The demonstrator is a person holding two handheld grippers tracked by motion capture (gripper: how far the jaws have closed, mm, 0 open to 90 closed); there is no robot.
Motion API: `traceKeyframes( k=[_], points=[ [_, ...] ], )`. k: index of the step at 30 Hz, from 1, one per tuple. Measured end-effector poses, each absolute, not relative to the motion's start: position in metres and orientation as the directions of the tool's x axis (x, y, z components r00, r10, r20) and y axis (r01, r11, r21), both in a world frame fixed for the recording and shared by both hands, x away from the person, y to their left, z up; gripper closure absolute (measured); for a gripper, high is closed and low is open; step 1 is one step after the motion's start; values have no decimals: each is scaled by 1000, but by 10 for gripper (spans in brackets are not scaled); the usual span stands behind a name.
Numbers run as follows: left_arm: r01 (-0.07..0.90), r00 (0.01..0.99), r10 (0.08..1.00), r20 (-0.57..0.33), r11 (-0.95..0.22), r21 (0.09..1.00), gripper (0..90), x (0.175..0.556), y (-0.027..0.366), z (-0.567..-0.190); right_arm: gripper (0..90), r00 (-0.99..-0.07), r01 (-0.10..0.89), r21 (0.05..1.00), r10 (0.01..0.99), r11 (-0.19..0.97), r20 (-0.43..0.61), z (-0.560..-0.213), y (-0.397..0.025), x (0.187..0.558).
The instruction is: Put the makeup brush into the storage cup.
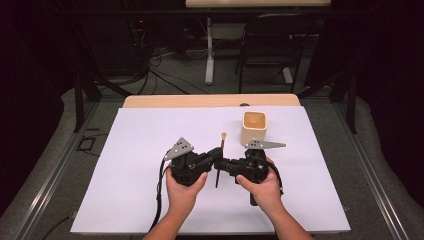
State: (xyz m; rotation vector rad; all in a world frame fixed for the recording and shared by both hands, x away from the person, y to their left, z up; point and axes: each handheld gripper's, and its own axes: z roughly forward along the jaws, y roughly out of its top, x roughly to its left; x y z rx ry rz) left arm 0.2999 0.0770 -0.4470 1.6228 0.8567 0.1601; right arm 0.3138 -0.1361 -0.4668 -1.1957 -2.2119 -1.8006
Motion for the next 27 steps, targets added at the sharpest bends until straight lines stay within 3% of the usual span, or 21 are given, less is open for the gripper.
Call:
traceKeyframes(
  k=[27],
  points=[
    [436, 719, 599, -352, 4, 900, 838, 300, 76, -448, 830, -693, 591, 807, 518, 11, 501, -469, -137, 316]
  ],
)
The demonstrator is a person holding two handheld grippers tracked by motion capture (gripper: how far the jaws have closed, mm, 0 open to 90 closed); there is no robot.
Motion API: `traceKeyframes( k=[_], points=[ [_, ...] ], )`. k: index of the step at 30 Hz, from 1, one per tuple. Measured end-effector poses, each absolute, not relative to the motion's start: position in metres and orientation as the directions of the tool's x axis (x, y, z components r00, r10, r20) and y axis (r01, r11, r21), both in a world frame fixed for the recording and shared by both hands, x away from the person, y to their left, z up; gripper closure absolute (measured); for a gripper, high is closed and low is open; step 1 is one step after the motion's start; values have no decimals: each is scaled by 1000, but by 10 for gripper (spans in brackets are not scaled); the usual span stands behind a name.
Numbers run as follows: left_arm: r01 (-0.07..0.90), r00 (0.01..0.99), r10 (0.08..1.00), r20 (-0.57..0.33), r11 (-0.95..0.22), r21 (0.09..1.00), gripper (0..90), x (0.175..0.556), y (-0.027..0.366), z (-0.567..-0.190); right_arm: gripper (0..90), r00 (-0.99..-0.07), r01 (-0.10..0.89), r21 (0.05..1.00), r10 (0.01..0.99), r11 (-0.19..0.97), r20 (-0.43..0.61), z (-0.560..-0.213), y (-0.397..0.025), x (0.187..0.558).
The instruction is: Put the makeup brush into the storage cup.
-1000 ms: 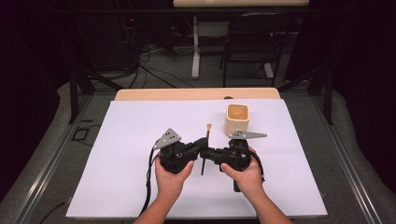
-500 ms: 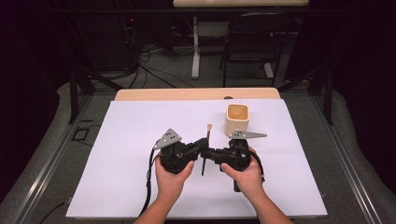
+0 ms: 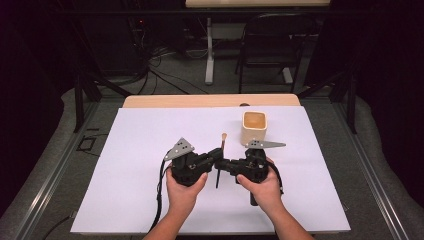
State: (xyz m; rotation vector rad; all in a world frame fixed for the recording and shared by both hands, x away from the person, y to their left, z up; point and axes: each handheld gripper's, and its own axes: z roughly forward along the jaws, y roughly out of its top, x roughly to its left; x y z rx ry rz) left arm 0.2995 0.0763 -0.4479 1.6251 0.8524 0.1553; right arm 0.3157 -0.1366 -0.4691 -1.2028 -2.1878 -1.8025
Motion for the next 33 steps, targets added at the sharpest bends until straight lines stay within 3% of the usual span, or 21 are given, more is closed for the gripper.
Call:
traceKeyframes(
  k=[14, 22, 33],
  points=[
    [439, 723, 587, -363, 15, 898, 833, 300, 78, -449, 832, -692, 595, 804, 513, 5, 508, -469, -136, 316],
    [466, 713, 576, -400, 39, 884, 658, 299, 83, -444, 832, -692, 594, 804, 516, 10, 505, -469, -136, 315],
    [457, 711, 599, -368, 5, 890, 590, 295, 86, -442, 832, -691, 589, 808, 533, 25, 488, -469, -138, 316]
  ],
)
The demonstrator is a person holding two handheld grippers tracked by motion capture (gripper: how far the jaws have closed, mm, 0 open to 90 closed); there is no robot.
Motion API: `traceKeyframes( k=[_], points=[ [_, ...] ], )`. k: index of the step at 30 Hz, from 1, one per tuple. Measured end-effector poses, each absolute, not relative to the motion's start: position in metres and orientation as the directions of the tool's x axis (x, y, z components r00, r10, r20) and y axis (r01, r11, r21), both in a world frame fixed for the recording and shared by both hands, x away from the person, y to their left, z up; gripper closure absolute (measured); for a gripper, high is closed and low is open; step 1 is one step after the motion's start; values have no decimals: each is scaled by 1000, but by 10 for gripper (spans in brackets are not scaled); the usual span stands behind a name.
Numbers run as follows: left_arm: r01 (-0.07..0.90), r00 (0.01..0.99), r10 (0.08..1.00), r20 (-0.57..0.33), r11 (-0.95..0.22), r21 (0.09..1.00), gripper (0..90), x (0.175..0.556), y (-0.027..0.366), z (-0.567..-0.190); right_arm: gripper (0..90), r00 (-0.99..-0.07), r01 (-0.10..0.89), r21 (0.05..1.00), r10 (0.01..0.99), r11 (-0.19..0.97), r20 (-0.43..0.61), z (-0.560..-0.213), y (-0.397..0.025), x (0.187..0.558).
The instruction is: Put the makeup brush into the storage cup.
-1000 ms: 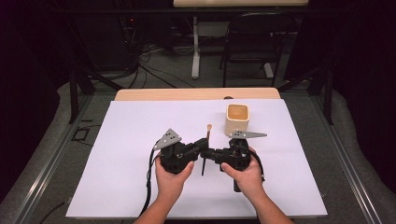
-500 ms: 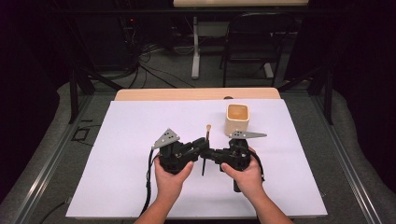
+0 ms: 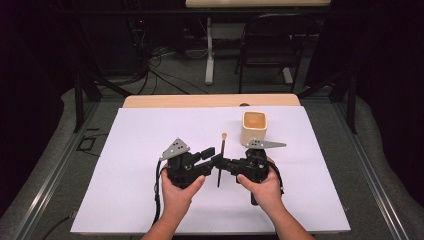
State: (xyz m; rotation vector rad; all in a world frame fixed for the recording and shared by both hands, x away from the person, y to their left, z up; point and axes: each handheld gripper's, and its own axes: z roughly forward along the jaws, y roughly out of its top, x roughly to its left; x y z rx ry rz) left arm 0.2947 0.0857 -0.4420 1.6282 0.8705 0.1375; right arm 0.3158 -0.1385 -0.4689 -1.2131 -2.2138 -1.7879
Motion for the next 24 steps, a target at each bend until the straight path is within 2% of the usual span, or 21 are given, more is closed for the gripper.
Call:
traceKeyframes(
  k=[24],
  points=[
    [458, 696, 651, -303, -77, 886, 543, 288, 103, -458, 832, -696, 534, 845, 573, 10, 433, -460, -145, 314]
  ],
)
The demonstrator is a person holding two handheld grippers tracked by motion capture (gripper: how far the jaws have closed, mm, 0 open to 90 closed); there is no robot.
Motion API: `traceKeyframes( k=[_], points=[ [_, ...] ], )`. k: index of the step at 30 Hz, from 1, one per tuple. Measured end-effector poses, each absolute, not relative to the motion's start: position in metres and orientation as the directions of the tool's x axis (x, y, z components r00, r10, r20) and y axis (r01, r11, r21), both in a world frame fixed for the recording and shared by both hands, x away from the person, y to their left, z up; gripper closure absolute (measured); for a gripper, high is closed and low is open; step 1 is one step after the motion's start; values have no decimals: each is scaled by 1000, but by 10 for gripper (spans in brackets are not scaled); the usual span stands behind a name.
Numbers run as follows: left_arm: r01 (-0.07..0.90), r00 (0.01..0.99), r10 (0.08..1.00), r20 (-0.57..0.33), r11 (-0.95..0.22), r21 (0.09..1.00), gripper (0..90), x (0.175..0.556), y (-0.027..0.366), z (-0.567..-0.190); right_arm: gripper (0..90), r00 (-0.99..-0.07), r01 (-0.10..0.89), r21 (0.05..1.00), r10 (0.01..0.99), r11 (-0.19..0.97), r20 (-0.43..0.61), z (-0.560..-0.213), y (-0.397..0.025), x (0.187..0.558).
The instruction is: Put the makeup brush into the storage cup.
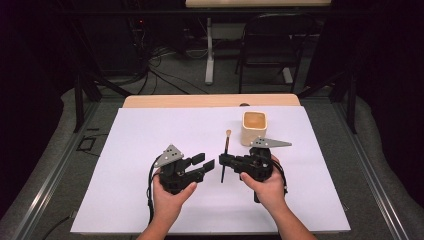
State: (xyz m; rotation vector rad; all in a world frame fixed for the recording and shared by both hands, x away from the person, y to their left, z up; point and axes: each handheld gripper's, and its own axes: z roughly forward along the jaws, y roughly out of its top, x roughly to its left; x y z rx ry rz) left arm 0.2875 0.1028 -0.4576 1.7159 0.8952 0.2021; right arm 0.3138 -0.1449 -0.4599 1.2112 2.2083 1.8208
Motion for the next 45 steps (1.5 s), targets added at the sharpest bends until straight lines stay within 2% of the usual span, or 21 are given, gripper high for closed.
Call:
traceKeyframes(
  k=[7, 15, 28, 45],
  points=[
    [458, 699, 657, -283, -106, 883, 551, 287, 104, -463, 831, -693, 522, 853, 578, -8, 430, -459, -147, 314],
    [466, 711, 652, -263, -157, 871, 605, 285, 98, -469, 832, -701, 510, 860, 575, -10, 422, -456, -147, 313],
    [489, 732, 617, -289, -180, 854, 615, 285, 81, -476, 832, -706, 499, 867, 580, 1, 406, -455, -147, 312],
    [500, 737, 604, -303, -184, 846, 693, 286, 66, -480, 832, -714, 505, 863, 563, 3, 416, -456, -142, 310]
  ],
)
